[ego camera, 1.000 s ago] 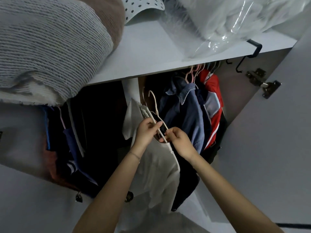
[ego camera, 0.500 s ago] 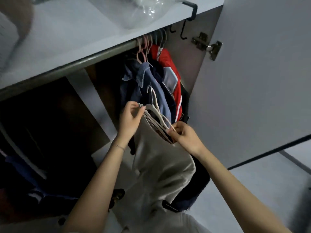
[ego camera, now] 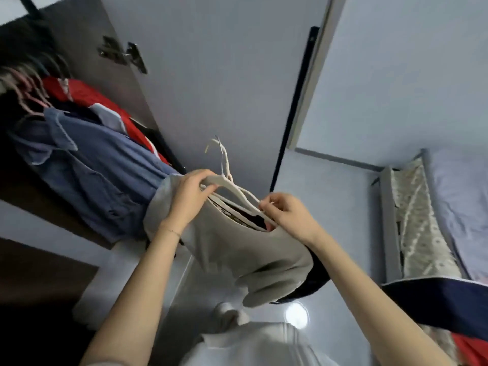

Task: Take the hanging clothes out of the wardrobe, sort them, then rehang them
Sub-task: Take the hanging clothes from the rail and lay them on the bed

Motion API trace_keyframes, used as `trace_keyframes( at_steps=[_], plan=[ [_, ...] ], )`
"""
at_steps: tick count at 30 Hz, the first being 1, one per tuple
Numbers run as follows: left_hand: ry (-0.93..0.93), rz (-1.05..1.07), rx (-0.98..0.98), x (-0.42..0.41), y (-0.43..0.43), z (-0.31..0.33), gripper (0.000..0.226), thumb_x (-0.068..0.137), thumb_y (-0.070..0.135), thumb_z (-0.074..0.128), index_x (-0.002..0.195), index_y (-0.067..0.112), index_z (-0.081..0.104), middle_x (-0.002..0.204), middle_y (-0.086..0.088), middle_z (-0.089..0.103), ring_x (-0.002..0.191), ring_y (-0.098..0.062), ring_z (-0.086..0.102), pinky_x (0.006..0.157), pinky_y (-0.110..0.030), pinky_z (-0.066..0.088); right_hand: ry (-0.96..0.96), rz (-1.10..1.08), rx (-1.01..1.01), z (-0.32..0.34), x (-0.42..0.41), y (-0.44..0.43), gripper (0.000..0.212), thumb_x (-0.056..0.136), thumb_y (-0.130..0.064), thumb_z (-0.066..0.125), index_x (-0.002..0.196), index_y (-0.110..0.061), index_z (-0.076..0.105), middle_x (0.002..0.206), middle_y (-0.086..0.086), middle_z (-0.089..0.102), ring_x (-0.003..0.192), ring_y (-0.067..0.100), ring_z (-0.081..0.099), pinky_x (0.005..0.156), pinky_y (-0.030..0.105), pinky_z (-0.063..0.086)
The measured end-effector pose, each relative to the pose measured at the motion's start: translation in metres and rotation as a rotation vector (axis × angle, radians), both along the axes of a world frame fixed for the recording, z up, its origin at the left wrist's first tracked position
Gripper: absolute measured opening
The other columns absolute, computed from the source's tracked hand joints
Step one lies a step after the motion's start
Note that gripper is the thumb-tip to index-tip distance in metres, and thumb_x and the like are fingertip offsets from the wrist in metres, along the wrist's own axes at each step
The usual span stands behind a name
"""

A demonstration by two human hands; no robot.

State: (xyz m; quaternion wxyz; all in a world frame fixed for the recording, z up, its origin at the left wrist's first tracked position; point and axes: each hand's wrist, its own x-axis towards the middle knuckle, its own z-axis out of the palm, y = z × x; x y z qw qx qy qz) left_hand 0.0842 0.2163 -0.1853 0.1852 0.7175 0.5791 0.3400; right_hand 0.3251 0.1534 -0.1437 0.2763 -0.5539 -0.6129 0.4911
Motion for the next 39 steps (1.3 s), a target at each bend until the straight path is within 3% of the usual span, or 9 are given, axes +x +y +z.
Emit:
trace_keyframes(
  at_steps=[1, 3, 7, 14, 23, 29, 36, 39],
  plan=[
    [-0.016, -0.035, -0.019, 0.023, 0.000, 0.000, 0.013, 0.081, 0.014, 0.076, 0.091, 0.018, 0.069, 0.085, 0.009, 0.065, 0.081, -0.015, 0.060, 0.078, -0.034, 0.052, -0.010, -0.041, 0.003, 0.000, 0.020, -0.009, 0.025, 0.097, -0.026, 0.057, 0.081, -0.008, 0.060, 0.052, 0.000, 0.063, 0.046, 0.006, 0.053, 0.054, 0.014, 0.040],
    [-0.003, -0.077, 0.017, 0.075, -0.008, 0.000, 0.012, 0.080, 0.016, 0.077, 0.090, 0.015, 0.070, 0.084, 0.009, 0.063, 0.081, -0.019, 0.058, 0.075, -0.042, 0.050, -0.010, -0.137, 0.006, 0.000, 0.065, -0.029, 0.028, 0.094, -0.030, 0.063, 0.082, -0.005, 0.060, 0.050, -0.001, 0.062, 0.046, 0.008, 0.052, 0.056, 0.019, 0.042],
    [0.019, -0.138, 0.107, 0.176, -0.028, 0.001, 0.015, 0.078, 0.018, 0.077, 0.091, 0.021, 0.071, 0.088, 0.005, 0.068, 0.082, -0.020, 0.058, 0.076, -0.036, 0.047, 0.012, -0.297, 0.002, -0.003, 0.148, -0.077, 0.031, 0.086, -0.034, 0.072, 0.076, -0.007, 0.058, 0.050, 0.002, 0.062, 0.046, 0.011, 0.053, 0.054, 0.021, 0.043],
    [0.003, -0.424, 0.187, 0.357, -0.058, 0.001, 0.012, 0.082, 0.032, 0.071, 0.085, 0.020, 0.068, 0.082, 0.008, 0.066, 0.077, -0.013, 0.051, 0.071, -0.026, 0.023, 0.082, -0.518, -0.016, 0.002, 0.288, -0.163, 0.032, 0.083, -0.029, 0.077, 0.070, -0.012, 0.054, 0.053, 0.013, 0.060, 0.047, 0.018, 0.051, 0.059, 0.028, 0.042],
    [-0.005, -0.755, 0.130, 0.578, -0.096, 0.004, 0.010, 0.081, 0.023, 0.075, 0.081, 0.019, 0.066, 0.081, 0.005, 0.068, 0.075, -0.019, 0.058, 0.068, -0.024, 0.022, -0.186, -0.961, 0.096, 0.006, 0.445, -0.246, 0.038, 0.077, -0.043, 0.078, 0.067, -0.015, 0.054, 0.049, 0.003, 0.060, 0.042, 0.007, 0.050, 0.050, 0.016, 0.038],
    [-0.009, -1.011, 0.063, 0.735, -0.118, 0.008, 0.016, 0.083, 0.027, 0.072, 0.079, 0.013, 0.067, 0.073, -0.001, 0.065, 0.072, -0.025, 0.056, 0.074, -0.035, 0.035, -0.226, -1.216, 0.051, 0.012, 0.549, -0.290, 0.035, 0.074, -0.048, 0.077, 0.066, -0.019, 0.059, 0.050, 0.004, 0.061, 0.044, 0.008, 0.051, 0.051, 0.016, 0.038],
    [-0.096, -1.294, 0.032, 0.899, -0.152, 0.034, 0.015, 0.086, 0.018, 0.069, 0.073, 0.014, 0.061, 0.061, 0.011, 0.049, 0.065, -0.023, 0.049, 0.070, -0.034, 0.032, -0.243, -1.511, 0.028, 0.032, 0.654, -0.326, 0.032, 0.075, -0.043, 0.078, 0.071, -0.014, 0.064, 0.049, 0.004, 0.061, 0.044, 0.008, 0.051, 0.050, 0.014, 0.038],
    [-0.096, -1.379, 0.027, 0.959, -0.173, 0.038, 0.021, 0.088, 0.024, 0.067, 0.073, 0.009, 0.062, 0.061, 0.003, 0.053, 0.063, -0.023, 0.048, 0.069, -0.034, 0.033, -0.273, -1.618, 0.015, 0.036, 0.691, -0.343, 0.031, 0.074, -0.043, 0.078, 0.070, -0.016, 0.064, 0.049, 0.003, 0.061, 0.046, 0.009, 0.053, 0.052, 0.018, 0.040]
  ],
)
